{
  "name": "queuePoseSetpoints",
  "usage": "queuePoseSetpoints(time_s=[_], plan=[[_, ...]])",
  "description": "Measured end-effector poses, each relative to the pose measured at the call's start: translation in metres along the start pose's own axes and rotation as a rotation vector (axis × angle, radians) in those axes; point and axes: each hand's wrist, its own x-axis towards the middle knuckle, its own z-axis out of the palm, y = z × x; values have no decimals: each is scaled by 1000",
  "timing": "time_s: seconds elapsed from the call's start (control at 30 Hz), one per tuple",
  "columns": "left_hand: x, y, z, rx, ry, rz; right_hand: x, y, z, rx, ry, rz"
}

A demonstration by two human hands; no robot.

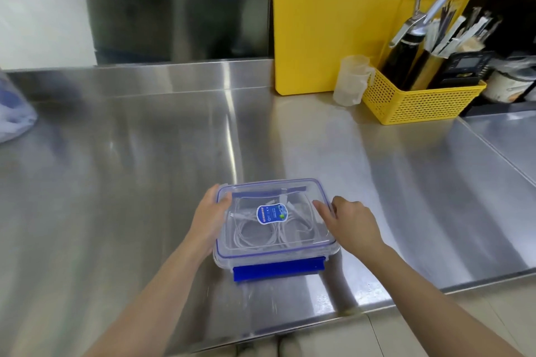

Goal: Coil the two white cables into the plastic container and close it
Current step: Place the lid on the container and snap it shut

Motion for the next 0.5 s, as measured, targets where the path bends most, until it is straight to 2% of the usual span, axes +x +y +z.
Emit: queuePoseSetpoints(time_s=[0.17, 0.27, 0.37, 0.43, 0.5], plan=[[-1, -10, 0, 70, -6, -25, -2, 9, 8, 61, -9, 46], [-1, -11, -2, 59, 2, -78, -1, 10, 8, 130, -79, 88], [8, -5, -5, 99, -34, -145, 9, 3, -1, 457, -192, 203], [17, 3, -9, 100, -121, -217, 20, -5, -4, 669, -280, 288], [25, 6, -14, 81, -226, -290, 34, -9, -4, 774, -376, 356]])
